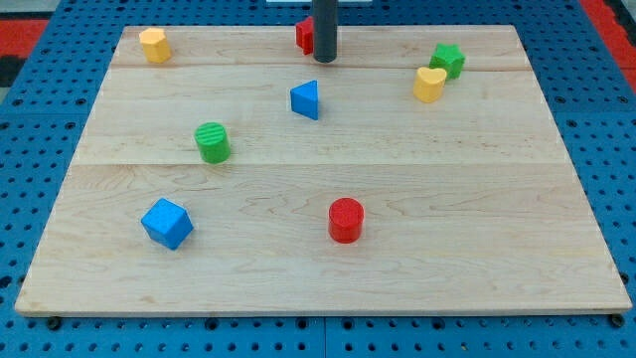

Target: Place the blue triangle above the green star

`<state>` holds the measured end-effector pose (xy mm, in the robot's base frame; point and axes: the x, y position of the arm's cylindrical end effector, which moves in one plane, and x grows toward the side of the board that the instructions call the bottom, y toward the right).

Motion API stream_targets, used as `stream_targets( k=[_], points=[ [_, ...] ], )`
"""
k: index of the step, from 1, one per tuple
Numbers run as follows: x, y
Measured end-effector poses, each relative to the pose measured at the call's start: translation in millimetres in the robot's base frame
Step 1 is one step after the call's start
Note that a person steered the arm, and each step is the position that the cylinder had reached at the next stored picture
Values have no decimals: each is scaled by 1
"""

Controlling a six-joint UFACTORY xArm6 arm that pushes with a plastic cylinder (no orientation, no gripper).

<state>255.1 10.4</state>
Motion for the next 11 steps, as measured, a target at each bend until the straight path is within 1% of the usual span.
stream_targets(
  k=[1, 2, 3, 4, 5, 6, 7, 8, 9, 10, 11],
  points=[
    [27, 4],
    [90, 43],
    [153, 11],
    [129, -58],
    [84, -45],
    [57, 18],
    [77, 1],
    [66, 51],
    [43, 76],
    [14, 76],
    [-3, 91]
  ],
)
